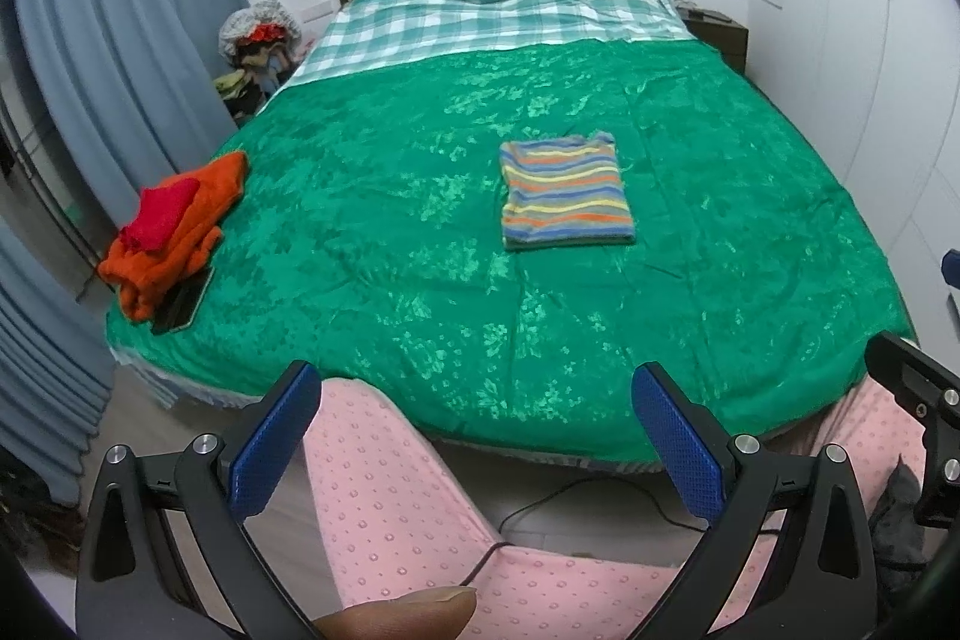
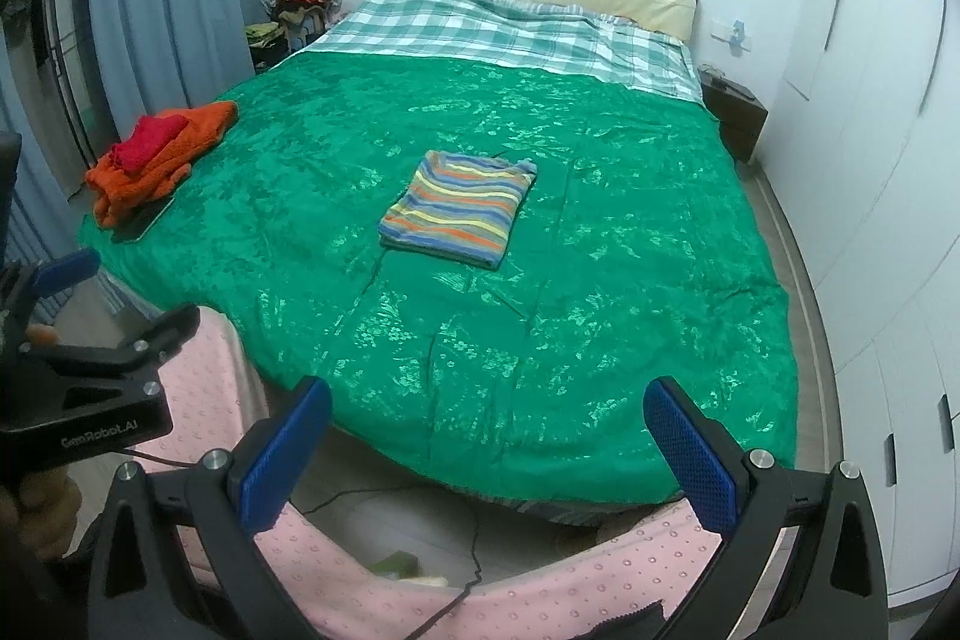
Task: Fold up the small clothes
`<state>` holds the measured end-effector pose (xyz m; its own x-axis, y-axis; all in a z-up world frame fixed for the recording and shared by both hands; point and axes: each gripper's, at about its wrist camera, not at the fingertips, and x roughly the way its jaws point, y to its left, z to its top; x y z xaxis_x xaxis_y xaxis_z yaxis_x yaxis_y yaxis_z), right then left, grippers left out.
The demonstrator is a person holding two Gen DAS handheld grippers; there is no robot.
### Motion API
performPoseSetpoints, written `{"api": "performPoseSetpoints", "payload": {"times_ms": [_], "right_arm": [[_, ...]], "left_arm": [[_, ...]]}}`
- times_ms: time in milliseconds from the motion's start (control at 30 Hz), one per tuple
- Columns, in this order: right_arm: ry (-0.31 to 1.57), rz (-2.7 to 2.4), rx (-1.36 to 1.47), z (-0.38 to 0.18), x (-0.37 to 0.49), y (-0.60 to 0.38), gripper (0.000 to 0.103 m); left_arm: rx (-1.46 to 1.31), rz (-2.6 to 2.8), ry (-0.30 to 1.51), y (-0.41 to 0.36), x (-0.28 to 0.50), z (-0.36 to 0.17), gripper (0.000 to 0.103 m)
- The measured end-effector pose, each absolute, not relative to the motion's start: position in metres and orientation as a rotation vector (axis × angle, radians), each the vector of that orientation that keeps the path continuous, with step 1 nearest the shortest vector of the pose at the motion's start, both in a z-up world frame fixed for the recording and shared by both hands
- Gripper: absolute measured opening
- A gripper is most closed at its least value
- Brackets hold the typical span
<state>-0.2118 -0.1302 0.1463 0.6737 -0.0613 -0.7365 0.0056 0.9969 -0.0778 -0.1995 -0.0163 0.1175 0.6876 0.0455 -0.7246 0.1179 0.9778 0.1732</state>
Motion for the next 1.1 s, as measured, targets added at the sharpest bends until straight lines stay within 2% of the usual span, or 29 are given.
{"api": "performPoseSetpoints", "payload": {"times_ms": [1100], "right_arm": [[0.828,-0.110,-0.079,0.153,-0.205,-0.138,0.102]], "left_arm": [[0.229,-0.048,0.846,-0.025,-0.183,0.118,0.103]]}}
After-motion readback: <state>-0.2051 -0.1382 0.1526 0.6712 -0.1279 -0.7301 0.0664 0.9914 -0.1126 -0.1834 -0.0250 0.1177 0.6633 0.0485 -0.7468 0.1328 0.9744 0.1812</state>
